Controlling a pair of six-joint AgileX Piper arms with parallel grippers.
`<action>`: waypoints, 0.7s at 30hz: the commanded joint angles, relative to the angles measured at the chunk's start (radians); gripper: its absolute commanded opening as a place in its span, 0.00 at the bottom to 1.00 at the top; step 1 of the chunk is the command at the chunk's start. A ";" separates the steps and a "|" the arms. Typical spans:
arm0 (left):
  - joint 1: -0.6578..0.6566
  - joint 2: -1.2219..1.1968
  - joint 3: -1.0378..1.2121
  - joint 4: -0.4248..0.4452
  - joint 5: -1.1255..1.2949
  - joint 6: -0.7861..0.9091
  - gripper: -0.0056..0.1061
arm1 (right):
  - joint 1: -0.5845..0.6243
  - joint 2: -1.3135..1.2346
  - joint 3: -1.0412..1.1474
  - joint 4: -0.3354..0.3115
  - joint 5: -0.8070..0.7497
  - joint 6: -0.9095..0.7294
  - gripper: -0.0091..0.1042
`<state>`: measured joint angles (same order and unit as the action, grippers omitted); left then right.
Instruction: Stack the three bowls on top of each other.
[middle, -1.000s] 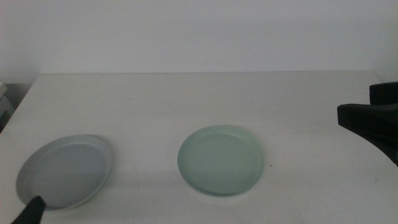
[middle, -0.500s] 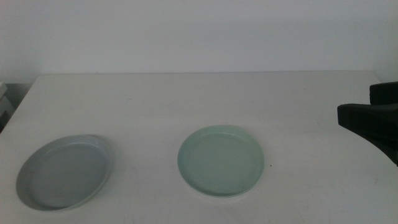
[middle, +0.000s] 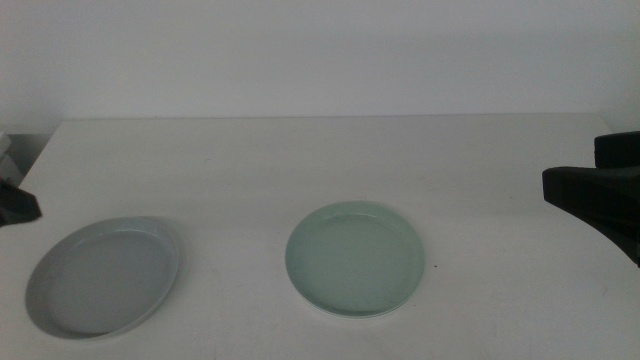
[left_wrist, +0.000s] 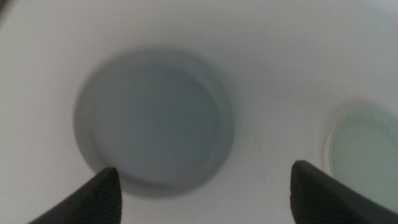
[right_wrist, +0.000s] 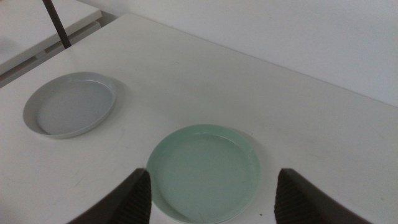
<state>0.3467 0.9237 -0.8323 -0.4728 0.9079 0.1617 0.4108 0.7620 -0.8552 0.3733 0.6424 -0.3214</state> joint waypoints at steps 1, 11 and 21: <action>0.002 0.062 -0.057 -0.028 0.026 -0.014 0.87 | -0.009 -0.002 -0.030 0.009 -0.059 -0.002 0.52; 0.003 0.246 -0.057 0.039 -0.062 -0.107 0.87 | -0.009 -0.002 -0.030 0.009 -0.059 -0.002 0.52; 0.001 0.390 -0.057 0.252 -0.156 -0.148 0.87 | -0.009 -0.002 -0.030 0.009 -0.059 -0.002 0.52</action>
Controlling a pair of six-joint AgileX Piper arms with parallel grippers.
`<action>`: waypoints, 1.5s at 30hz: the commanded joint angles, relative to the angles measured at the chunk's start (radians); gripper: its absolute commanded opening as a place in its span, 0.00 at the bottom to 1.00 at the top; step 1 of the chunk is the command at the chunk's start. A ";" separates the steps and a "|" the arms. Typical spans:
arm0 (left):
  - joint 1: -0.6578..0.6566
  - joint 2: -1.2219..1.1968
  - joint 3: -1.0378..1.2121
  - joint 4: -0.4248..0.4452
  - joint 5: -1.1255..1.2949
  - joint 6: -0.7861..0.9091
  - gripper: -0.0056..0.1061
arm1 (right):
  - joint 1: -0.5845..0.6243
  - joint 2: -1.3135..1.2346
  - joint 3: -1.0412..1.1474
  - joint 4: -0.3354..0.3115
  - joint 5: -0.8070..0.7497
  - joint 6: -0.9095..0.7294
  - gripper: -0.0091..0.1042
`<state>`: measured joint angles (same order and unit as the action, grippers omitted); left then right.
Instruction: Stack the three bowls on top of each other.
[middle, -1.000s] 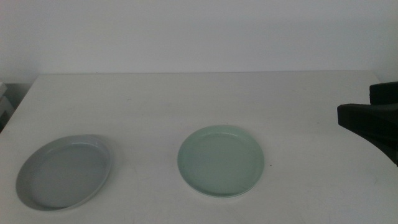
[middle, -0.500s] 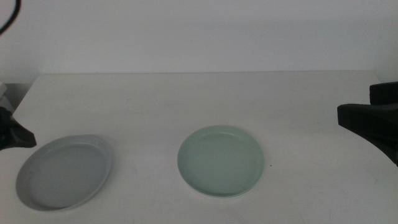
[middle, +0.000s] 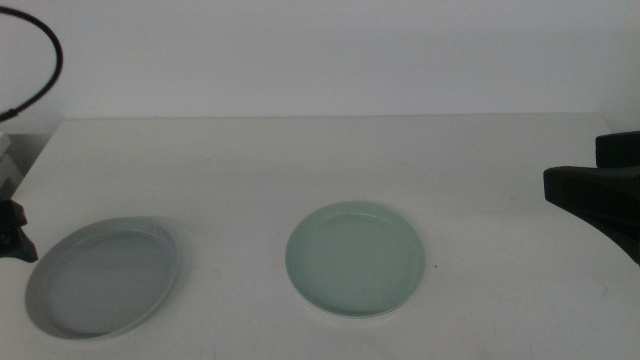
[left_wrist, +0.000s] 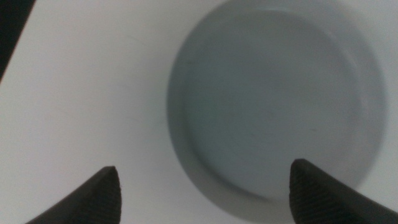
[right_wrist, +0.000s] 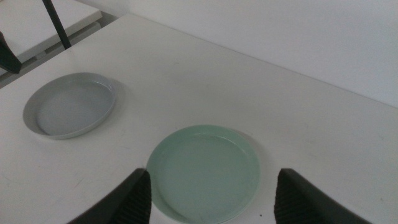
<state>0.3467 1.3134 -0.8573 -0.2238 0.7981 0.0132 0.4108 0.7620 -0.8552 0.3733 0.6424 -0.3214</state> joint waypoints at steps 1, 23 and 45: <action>0.001 0.018 -0.032 0.003 -0.065 0.020 0.87 | -0.009 -0.002 -0.030 0.009 -0.059 -0.002 0.52; 0.001 0.334 -0.032 -0.048 -0.253 0.171 0.76 | -0.009 -0.002 -0.030 0.009 -0.059 -0.002 0.52; 0.001 0.317 -0.055 -0.078 -0.175 0.169 0.05 | -0.009 -0.002 -0.030 0.009 -0.060 -0.002 0.52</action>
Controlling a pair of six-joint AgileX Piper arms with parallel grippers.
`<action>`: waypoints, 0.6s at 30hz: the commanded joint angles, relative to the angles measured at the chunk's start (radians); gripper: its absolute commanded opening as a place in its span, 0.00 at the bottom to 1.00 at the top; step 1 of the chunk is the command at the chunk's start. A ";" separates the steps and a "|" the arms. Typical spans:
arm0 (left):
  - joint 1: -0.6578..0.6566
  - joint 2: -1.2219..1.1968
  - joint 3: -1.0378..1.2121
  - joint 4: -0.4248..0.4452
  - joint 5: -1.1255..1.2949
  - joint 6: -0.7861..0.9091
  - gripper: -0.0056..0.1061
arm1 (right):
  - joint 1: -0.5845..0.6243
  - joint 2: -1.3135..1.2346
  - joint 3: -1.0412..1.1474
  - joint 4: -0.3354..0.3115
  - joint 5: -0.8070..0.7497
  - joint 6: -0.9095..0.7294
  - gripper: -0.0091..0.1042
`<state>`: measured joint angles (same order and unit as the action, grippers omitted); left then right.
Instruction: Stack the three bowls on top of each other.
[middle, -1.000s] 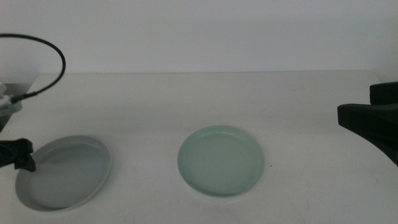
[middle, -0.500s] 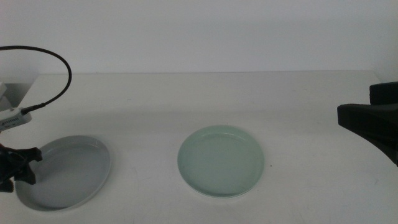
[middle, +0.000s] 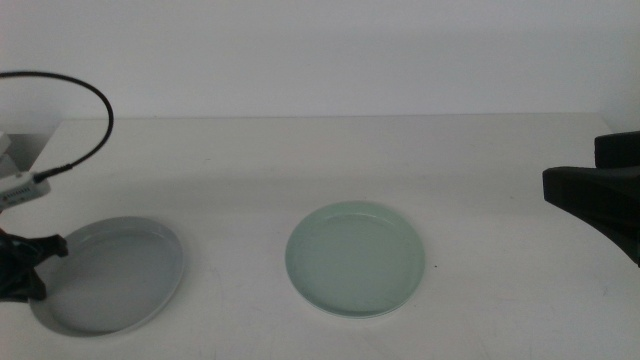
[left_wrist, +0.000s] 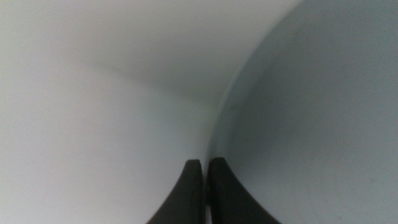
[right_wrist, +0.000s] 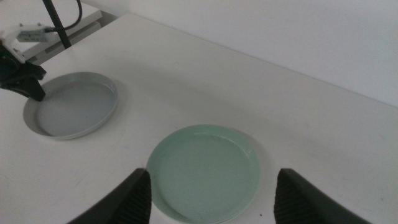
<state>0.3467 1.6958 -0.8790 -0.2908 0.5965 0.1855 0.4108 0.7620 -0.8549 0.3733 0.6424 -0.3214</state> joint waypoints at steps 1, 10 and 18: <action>0.001 -0.092 -0.042 -0.013 0.053 -0.004 0.05 | -0.009 -0.002 -0.030 0.009 -0.060 -0.002 0.52; -0.103 -0.261 -0.177 -0.045 0.258 -0.009 0.05 | -0.009 -0.002 -0.030 0.009 -0.060 -0.002 0.52; -0.424 -0.200 -0.330 -0.056 0.241 -0.129 0.05 | -0.008 -0.002 -0.030 0.009 -0.060 -0.002 0.52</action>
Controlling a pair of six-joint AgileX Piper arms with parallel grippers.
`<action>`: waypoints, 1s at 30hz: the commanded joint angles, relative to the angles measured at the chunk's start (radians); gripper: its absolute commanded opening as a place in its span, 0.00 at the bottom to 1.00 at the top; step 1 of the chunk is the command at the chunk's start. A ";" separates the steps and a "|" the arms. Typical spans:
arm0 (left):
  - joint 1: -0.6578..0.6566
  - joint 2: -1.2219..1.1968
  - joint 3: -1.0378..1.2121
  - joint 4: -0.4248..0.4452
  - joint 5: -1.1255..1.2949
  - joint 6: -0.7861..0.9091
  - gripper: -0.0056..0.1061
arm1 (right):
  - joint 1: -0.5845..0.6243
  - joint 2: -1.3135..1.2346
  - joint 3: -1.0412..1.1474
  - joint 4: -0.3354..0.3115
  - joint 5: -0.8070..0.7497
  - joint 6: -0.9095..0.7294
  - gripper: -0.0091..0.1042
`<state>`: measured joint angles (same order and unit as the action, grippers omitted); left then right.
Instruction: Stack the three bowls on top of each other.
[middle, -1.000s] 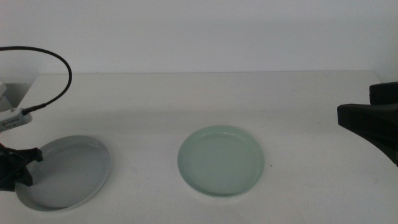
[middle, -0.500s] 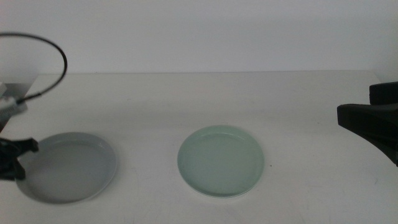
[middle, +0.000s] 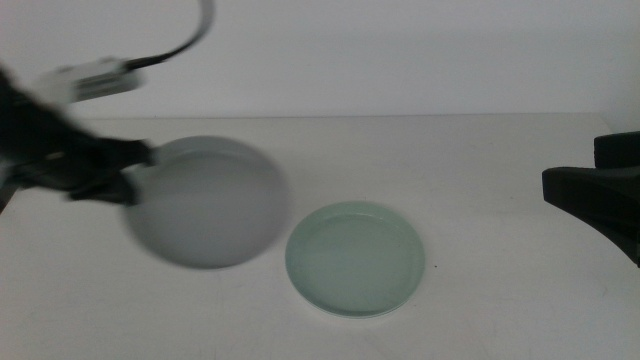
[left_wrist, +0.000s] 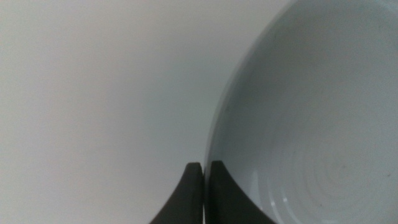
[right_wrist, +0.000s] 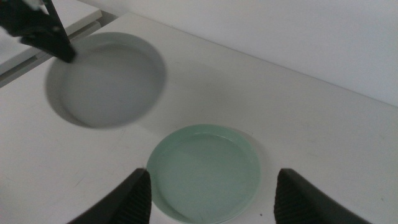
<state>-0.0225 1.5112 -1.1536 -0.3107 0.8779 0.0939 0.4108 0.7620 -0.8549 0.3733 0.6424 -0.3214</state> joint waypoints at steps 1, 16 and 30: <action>-0.094 0.005 -0.075 -0.036 -0.044 -0.055 0.05 | -0.008 -0.002 -0.030 0.009 -0.060 -0.002 0.52; -0.401 0.309 -0.255 -0.079 -0.175 -0.078 0.05 | -0.008 -0.002 -0.030 0.009 -0.060 -0.002 0.52; -0.407 0.370 -0.253 -0.086 -0.196 -0.039 0.47 | -0.008 -0.002 -0.030 0.009 -0.060 -0.002 0.52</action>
<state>-0.4269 1.9433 -1.3753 -0.3896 0.7060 0.0518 0.4108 0.7620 -0.8549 0.3733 0.6424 -0.3214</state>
